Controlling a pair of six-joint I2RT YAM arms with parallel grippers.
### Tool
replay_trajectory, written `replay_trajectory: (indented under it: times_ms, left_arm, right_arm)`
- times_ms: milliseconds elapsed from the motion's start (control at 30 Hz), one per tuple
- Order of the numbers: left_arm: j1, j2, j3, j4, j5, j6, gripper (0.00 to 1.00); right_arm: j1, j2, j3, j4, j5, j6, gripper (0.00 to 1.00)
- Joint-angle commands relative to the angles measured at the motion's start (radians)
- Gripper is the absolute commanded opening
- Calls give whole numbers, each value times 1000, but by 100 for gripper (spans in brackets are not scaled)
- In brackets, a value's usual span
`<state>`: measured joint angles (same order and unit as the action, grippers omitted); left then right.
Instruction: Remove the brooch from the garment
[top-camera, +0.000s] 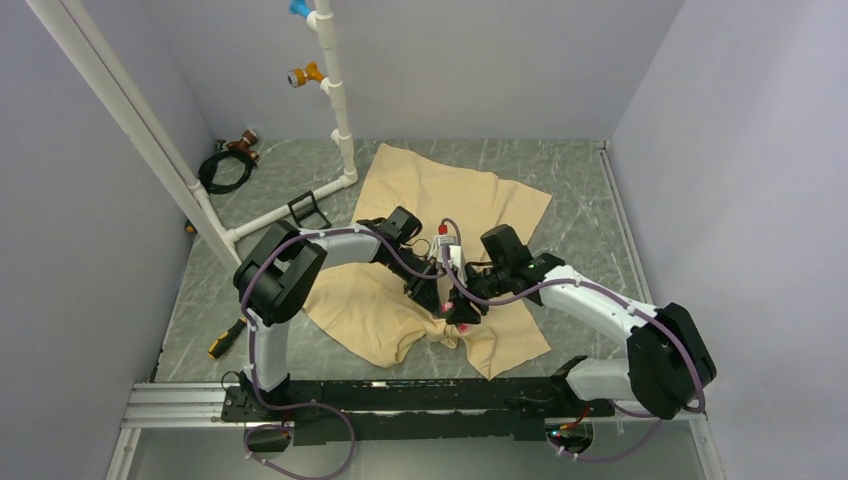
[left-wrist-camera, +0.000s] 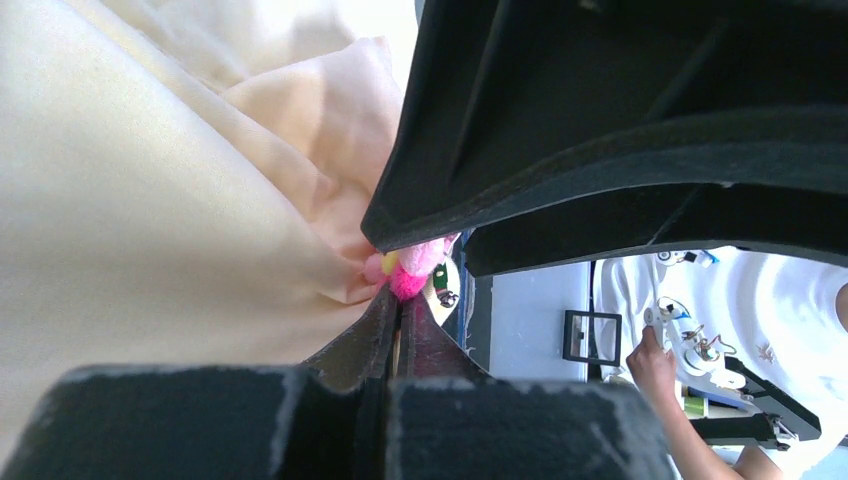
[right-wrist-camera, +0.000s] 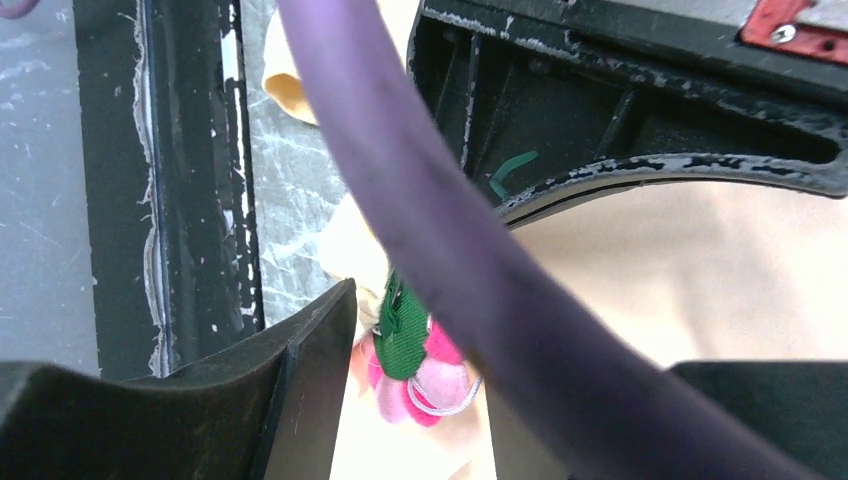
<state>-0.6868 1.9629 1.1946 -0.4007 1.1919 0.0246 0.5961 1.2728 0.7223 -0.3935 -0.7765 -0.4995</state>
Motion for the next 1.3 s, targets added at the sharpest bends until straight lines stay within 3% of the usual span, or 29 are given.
replay_trajectory:
  times_ms: [0,133,467,833,933,1100,1167,1267]
  left_arm:
    - [-15,-35,5,16,44,37,0]
    - [-16,-49,-3,21,45,43,0]
    - [-15,-84,-32,65,36,35,0]
    - [92,-205,-221,402,34,-148,32]
    - [131,-263,-325,612,41,-245,36]
    - [209,-369,-564,1161,18,-500,44]
    - [224,-386,-603,1254,5,-538,45]
    - [230,-421,-622,1264,-31,-513,45]
  right_arm:
    - [25,14,-9,37,57,2,51]
    - [27,11,-9,37,64,5,50]
    - [27,1,-3,19,38,-4,0]
    - [-5,-25,-6,61,4,64,0]
    - [-39,-24,-7,110,-28,118,0]
    - [-110,0,-33,254,-147,276,0]
    - [-131,13,-48,324,-192,355,0]
    - [-166,33,-68,444,-269,480,0]
